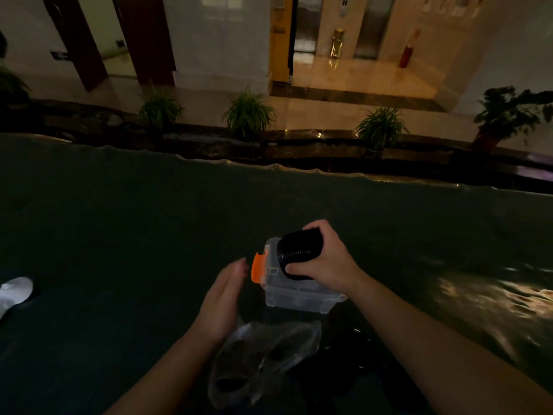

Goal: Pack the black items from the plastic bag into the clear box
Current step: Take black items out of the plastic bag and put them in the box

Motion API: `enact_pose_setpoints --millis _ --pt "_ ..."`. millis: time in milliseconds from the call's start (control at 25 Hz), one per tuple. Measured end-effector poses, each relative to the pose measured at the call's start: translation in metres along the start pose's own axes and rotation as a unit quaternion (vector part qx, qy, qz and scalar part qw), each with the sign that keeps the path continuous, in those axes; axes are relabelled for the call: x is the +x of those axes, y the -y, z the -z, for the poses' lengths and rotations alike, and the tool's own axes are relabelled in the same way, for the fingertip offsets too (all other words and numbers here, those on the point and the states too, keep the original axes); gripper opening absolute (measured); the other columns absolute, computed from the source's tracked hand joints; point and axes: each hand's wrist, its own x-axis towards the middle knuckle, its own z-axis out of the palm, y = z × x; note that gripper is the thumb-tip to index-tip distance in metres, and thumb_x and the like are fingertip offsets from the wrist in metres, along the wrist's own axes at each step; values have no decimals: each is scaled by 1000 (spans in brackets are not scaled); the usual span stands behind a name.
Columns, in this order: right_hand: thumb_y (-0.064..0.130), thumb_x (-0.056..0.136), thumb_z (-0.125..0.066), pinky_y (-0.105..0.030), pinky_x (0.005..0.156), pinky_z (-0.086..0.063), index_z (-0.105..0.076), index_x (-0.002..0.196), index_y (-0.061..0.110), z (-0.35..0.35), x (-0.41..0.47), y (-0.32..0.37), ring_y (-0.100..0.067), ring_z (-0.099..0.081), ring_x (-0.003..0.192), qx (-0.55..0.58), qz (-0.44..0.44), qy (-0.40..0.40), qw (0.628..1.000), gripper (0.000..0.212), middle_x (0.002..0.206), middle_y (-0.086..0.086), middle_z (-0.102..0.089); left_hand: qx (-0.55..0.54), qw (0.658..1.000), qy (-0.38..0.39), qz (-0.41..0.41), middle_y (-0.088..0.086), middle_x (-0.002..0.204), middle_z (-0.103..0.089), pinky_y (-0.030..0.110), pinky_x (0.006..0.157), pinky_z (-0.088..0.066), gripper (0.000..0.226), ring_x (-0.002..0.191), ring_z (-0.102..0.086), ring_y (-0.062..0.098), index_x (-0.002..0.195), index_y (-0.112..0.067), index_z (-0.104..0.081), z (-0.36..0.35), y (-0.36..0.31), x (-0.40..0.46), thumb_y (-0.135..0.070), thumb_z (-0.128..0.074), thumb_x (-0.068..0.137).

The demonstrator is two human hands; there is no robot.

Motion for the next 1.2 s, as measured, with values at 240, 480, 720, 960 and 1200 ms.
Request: enact_pose_setpoints --millis 240,480,720,960,1200 --pt "51 47 -90 -16 71 -51 -44 118 47 -6 18 -28 -7 -56 107 -30 31 20 999 85 125 11 -45 -7 984 91 151 3 101 -78 31 71 -63 81 87 -77 16 113 -25 -63 -60 -59 90 -66 -88 49" --pt "48 54 -96 -40 108 -49 -21 156 39 -5 27 -66 -8 -50 130 -21 -8 110 994 127 145 9 -45 140 973 21 181 2 105 -67 37 78 -62 62 95 -67 18 111 -17 -56 -84 -49 120 -44 -84 62" --pt "73 48 -81 -49 120 -32 -2 164 28 -4 33 -81 -22 -26 147 -136 -92 58 985 147 162 -2 -22 326 935 -18 137 -1 100 -59 25 53 -45 70 76 -56 10 121 -22 -40 -113 -43 137 -56 -73 69" --pt "27 85 -83 -26 86 -49 -38 127 29 -26 36 -98 -13 -61 111 -27 -177 -6 984 62 107 13 -56 326 929 -27 173 -4 85 -57 30 61 -49 75 77 -58 11 134 -18 -44 -131 -2 153 -55 -71 74" --pt "29 99 -62 -51 106 -47 -49 139 13 -43 60 -110 -25 -61 113 -75 -284 52 954 45 121 -8 -64 224 930 3 292 4 85 -71 39 80 -55 29 79 -67 19 95 -20 -66 -141 35 170 -48 -58 92"
